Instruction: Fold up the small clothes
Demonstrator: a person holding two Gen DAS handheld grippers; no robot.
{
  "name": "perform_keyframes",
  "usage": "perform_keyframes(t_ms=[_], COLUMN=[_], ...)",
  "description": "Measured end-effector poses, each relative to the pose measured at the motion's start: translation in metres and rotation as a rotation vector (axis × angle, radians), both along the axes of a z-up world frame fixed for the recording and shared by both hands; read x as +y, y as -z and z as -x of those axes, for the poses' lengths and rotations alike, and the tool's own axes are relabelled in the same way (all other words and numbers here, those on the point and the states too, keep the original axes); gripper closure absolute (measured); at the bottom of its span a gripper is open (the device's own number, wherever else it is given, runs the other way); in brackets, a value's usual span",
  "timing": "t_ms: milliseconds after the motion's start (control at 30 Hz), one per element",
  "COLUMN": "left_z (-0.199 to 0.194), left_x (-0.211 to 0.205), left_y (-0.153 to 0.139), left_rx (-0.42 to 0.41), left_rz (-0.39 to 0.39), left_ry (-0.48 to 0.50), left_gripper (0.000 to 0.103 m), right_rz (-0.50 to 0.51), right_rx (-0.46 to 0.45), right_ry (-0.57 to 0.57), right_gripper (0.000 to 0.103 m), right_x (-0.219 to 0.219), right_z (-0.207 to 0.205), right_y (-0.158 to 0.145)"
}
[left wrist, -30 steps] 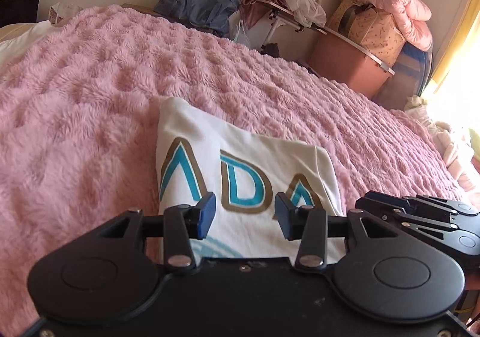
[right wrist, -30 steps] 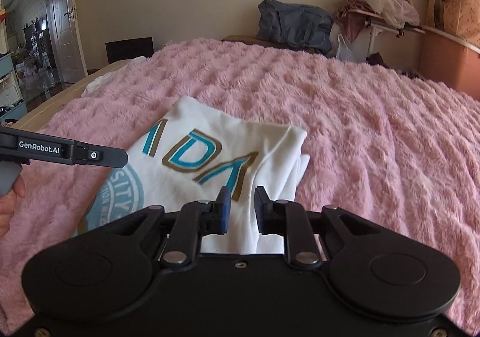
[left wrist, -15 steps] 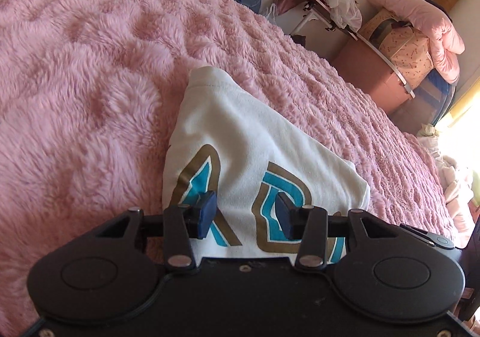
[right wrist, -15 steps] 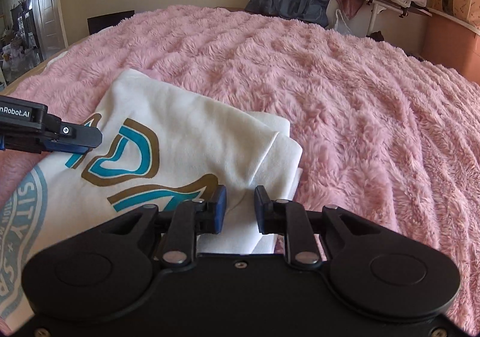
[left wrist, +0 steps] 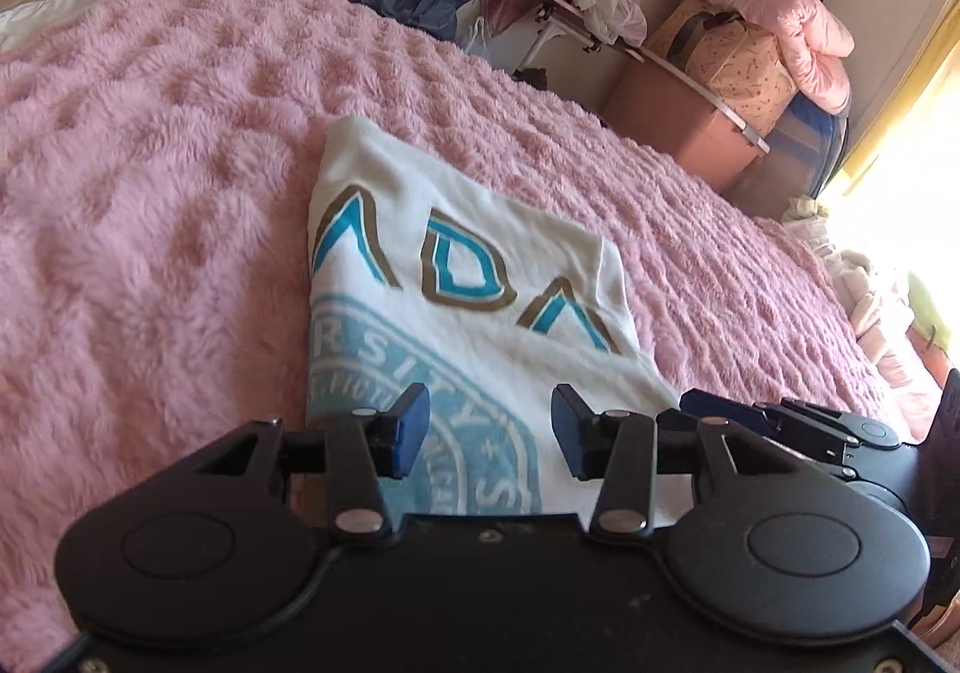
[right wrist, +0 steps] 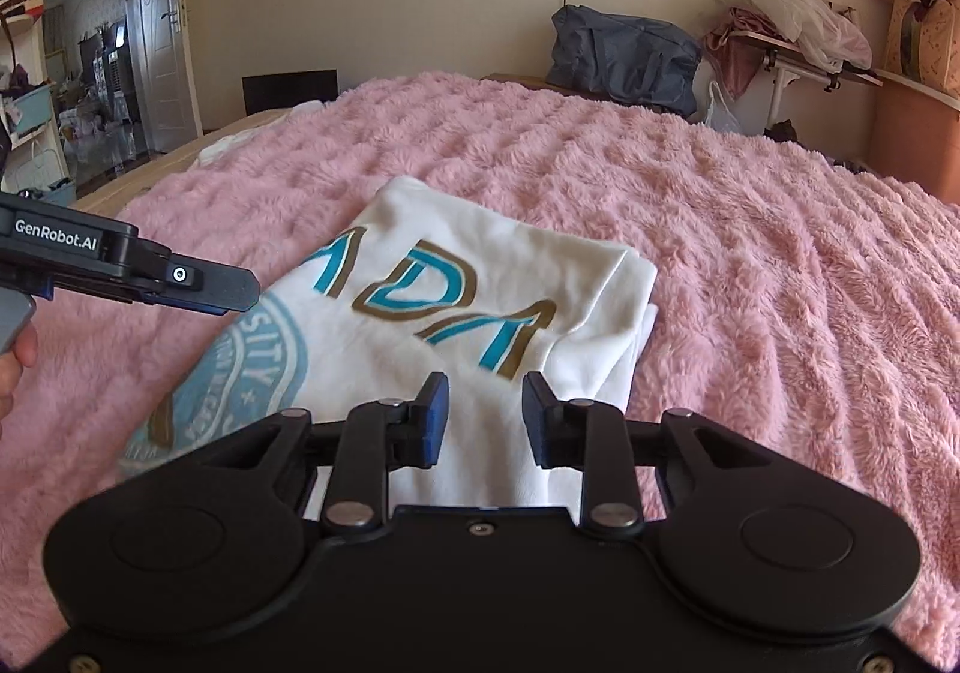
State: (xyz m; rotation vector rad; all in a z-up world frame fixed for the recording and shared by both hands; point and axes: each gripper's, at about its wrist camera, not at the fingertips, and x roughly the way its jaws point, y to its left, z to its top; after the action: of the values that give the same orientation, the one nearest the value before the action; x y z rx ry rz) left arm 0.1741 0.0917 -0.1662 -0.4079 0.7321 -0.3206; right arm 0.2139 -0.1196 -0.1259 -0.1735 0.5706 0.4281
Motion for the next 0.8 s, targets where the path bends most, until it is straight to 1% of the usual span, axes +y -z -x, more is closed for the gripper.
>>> perform_keyframes(t_ms=[33, 100, 267, 367, 433, 500, 567, 600, 633, 667, 700, 800], left_z=[0.003, 0.008, 0.010, 0.011, 0.012, 0.017, 0.024, 0.029, 0.033, 0.037, 0.042, 0.058], left_x=[-0.001, -0.002, 0.001, -0.003, -0.007, -0.010, -0.015, -0.020, -0.025, -0.029, -0.033, -0.036], left_y=[0.006, 0.014, 0.036, 0.041, 0.034, 0.020, -0.001, -0.010, -0.018, -0.025, -0.031, -0.042], left_rx=[0.023, 0.035, 0.084, 0.084, 0.085, 0.073, 0.056, 0.059, 0.067, 0.077, 0.088, 0.110], left_rz=[-0.008, -0.011, -0.012, -0.051, -0.076, -0.095, -0.140, -0.184, -0.228, -0.268, -0.289, -0.290], left_ry=[-0.009, -0.004, -0.011, -0.003, 0.000, -0.012, -0.045, -0.065, -0.084, -0.103, -0.114, -0.139], left_gripper=[0.056, 0.056, 0.055, 0.055, 0.055, 0.055, 0.055, 0.055, 0.054, 0.054, 0.054, 0.053], right_rz=[0.017, 0.028, 0.062, 0.063, 0.065, 0.057, 0.030, -0.001, -0.031, -0.052, -0.068, -0.054], right_rx=[0.005, 0.038, 0.093, 0.100, 0.106, 0.125, 0.141, 0.151, 0.169, 0.187, 0.199, 0.185], right_ry=[0.000, 0.002, 0.035, 0.043, 0.057, 0.078, 0.103, 0.117, 0.132, 0.145, 0.155, 0.186], right_gripper=[0.075, 0.075, 0.075, 0.075, 0.075, 0.075, 0.072, 0.060, 0.038, 0.029, 0.025, 0.024], right_x=[0.001, 0.000, -0.005, -0.008, -0.010, -0.013, -0.017, -0.018, -0.019, -0.018, -0.016, -0.007], right_z=[0.007, 0.013, 0.016, 0.021, 0.022, 0.022, 0.026, 0.029, 0.031, 0.034, 0.038, 0.052], right_y=[0.005, 0.015, 0.038, 0.046, 0.048, 0.045, 0.035, 0.028, 0.020, 0.013, 0.006, -0.014])
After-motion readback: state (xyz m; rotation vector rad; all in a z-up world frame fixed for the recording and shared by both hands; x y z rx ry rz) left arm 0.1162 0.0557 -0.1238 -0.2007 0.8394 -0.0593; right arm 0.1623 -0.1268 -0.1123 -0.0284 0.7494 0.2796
